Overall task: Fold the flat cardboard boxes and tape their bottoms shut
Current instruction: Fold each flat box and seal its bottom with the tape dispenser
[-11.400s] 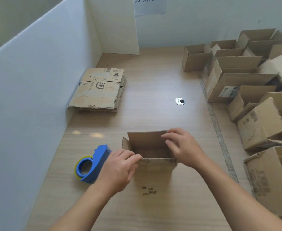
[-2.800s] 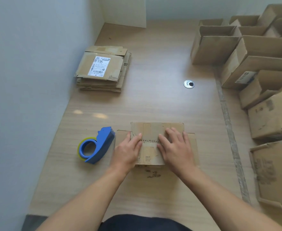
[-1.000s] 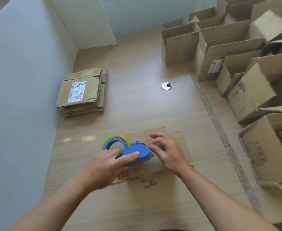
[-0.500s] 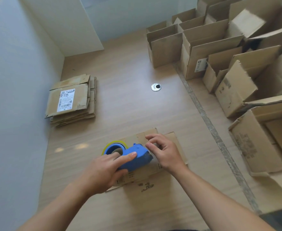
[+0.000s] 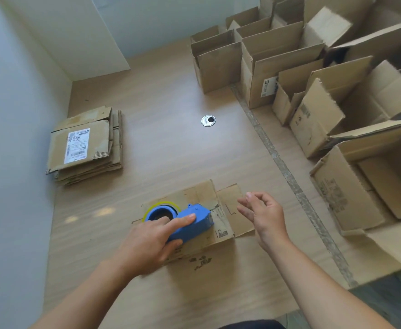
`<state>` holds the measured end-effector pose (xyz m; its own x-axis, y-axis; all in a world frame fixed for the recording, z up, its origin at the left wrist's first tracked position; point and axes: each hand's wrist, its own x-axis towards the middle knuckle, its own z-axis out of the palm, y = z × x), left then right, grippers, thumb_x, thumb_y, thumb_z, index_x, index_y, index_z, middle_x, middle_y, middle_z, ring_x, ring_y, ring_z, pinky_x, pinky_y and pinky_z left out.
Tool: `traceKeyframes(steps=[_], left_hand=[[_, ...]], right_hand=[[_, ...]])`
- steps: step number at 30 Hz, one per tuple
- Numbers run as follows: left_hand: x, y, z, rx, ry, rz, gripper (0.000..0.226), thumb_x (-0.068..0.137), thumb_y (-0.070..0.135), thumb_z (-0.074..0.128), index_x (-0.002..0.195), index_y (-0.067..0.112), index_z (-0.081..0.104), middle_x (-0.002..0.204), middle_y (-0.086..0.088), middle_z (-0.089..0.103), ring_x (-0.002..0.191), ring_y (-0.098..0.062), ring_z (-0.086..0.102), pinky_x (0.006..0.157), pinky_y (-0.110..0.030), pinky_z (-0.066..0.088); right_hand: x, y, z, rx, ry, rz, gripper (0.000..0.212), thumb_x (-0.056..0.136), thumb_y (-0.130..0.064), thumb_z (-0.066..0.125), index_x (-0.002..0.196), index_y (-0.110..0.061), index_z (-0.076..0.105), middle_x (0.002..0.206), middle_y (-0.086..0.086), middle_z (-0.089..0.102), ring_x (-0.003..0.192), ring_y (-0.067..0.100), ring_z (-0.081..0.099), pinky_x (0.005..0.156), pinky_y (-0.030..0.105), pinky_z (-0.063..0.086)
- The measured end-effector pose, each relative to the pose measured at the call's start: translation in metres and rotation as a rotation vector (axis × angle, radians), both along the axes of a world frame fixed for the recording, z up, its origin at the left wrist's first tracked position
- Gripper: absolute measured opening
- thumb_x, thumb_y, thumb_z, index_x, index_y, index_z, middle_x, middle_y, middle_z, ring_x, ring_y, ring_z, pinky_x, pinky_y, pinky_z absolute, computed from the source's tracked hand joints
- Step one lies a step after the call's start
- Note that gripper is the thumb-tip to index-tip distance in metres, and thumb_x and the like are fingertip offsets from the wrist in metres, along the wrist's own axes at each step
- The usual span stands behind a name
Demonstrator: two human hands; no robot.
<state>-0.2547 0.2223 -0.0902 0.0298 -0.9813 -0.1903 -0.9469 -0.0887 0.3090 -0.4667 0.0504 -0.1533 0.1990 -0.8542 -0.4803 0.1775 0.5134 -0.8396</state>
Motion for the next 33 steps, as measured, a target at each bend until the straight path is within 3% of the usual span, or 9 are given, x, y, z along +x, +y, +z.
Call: traceKeyframes(steps=[4,11,16,20,25,27,30,33], left_hand=[[0.002,0.001,0.0,-0.009,0.033,0.011,0.055,0.084,0.064,0.021,0.126,0.081,-0.01,0.095,0.006,0.057,0.08,-0.019,0.055,0.072,-0.041,0.05],[0.001,-0.001,-0.002,-0.017,0.019,0.033,0.054,0.08,0.067,0.023,0.123,0.084,-0.004,0.11,0.007,0.063,0.09,-0.02,0.06,0.076,-0.038,0.051],[-0.002,-0.001,0.001,-0.022,0.023,0.039,0.055,0.082,0.065,0.027,0.126,0.083,-0.001,0.099,0.006,0.063,0.075,-0.018,0.057,0.067,-0.037,0.051],[-0.002,-0.001,0.002,-0.011,0.015,0.04,0.054,0.082,0.066,0.025,0.126,0.083,-0.002,0.097,0.008,0.06,0.072,-0.017,0.055,0.067,-0.037,0.05],[-0.001,-0.002,0.0,-0.026,0.01,0.034,0.055,0.085,0.063,0.03,0.13,0.08,0.003,0.093,0.007,0.061,0.07,-0.018,0.056,0.063,-0.04,0.051],[0.0,-0.002,-0.001,-0.032,0.006,0.034,0.056,0.085,0.062,0.032,0.131,0.079,0.005,0.094,0.007,0.062,0.071,-0.019,0.057,0.062,-0.04,0.052],[0.0,-0.002,-0.001,-0.037,-0.001,0.03,0.057,0.086,0.06,0.033,0.133,0.077,0.005,0.09,0.009,0.06,0.066,-0.016,0.053,0.059,-0.039,0.051],[0.001,-0.002,-0.002,-0.034,-0.009,0.022,0.057,0.087,0.061,0.032,0.134,0.076,0.004,0.093,0.01,0.061,0.07,-0.017,0.055,0.06,-0.039,0.051]], right_hand=[[0.017,-0.004,0.006,0.142,-0.005,0.023,0.023,0.098,-0.012,0.058,0.08,-0.01,0.044,0.089,0.01,0.052,0.078,0.022,0.071,0.074,0.041,0.061],[0.021,0.001,-0.006,0.181,0.189,0.077,0.022,0.097,-0.01,0.056,0.083,-0.013,0.04,0.077,0.01,0.054,0.06,0.016,0.069,0.057,0.029,0.055],[0.028,0.006,-0.016,0.18,0.302,0.1,0.021,0.094,-0.015,0.059,0.08,-0.013,0.044,0.063,0.003,0.059,0.052,0.012,0.064,0.064,0.035,0.059],[0.032,0.007,-0.022,0.173,0.403,0.163,0.025,0.094,-0.024,0.062,0.077,-0.016,0.045,0.067,0.004,0.059,0.048,0.011,0.059,0.069,0.042,0.059],[0.036,0.01,-0.026,0.047,0.673,0.439,0.033,0.093,-0.039,0.06,0.072,-0.018,0.045,0.078,0.003,0.058,0.078,0.024,0.055,0.069,0.034,0.04],[0.034,0.005,-0.026,0.023,0.735,0.534,0.034,0.092,-0.047,0.06,0.085,-0.015,0.054,0.092,0.007,0.062,0.093,0.028,0.059,0.074,0.033,0.042],[0.025,-0.002,-0.024,0.023,0.773,0.559,0.057,0.084,-0.056,0.067,0.113,-0.01,0.052,0.111,0.01,0.057,0.105,0.03,0.058,0.082,0.034,0.046],[0.018,-0.006,-0.014,-0.19,0.711,0.606,0.035,0.09,-0.042,0.065,0.102,-0.012,0.051,0.102,0.002,0.058,0.096,0.023,0.056,0.071,0.031,0.04]])
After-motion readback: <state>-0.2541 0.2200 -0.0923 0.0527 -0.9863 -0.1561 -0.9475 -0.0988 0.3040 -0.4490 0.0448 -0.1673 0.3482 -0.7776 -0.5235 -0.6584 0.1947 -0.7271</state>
